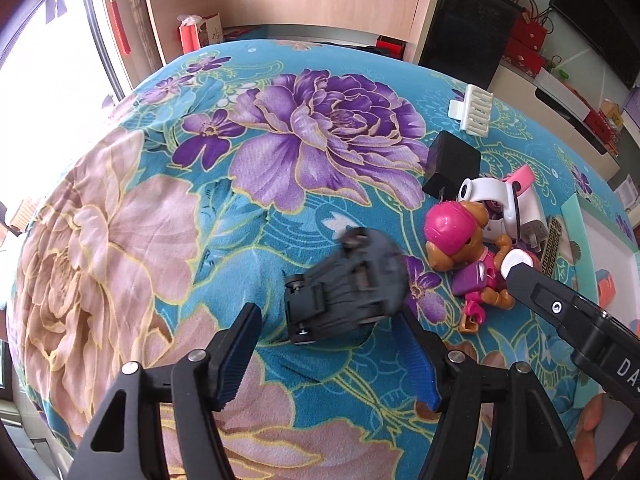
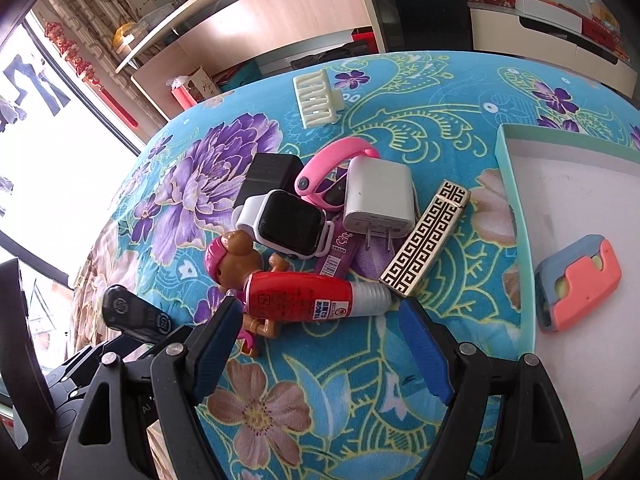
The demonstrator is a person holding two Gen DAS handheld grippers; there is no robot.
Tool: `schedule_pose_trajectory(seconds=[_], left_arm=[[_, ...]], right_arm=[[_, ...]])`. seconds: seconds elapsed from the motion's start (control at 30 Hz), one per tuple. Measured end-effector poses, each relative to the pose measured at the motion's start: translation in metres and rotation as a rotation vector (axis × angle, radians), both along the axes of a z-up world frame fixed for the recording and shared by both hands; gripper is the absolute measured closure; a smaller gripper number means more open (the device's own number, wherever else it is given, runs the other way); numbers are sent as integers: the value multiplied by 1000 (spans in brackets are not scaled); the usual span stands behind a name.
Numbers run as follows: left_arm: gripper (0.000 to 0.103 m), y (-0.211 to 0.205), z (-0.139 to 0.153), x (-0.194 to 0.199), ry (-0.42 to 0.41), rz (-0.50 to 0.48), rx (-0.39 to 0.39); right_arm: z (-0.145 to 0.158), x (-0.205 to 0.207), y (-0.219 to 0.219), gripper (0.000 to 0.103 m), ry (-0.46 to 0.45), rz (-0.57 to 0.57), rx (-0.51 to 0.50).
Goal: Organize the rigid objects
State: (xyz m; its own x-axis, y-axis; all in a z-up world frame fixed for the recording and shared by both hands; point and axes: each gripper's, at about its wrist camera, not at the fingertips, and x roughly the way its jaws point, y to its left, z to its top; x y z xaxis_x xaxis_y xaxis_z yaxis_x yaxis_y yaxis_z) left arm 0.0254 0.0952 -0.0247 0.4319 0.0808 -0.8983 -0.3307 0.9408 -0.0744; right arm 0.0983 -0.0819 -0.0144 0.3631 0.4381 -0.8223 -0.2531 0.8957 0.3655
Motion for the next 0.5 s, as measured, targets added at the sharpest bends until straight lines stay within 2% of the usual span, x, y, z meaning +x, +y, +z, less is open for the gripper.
schedule_pose_trajectory(seconds=[0.17,0.43,0.5], left_arm=[[21,4,4,-2,-7,10,-10],[20,4,5,-2,-9,8,-8],[20,2,5,-1,-14,1,-11]], right_arm=[[-5,5,3,22,12,1,16],[-6,7,3,22,8,-6,36],[-5,7,3,25,3,-6,33]])
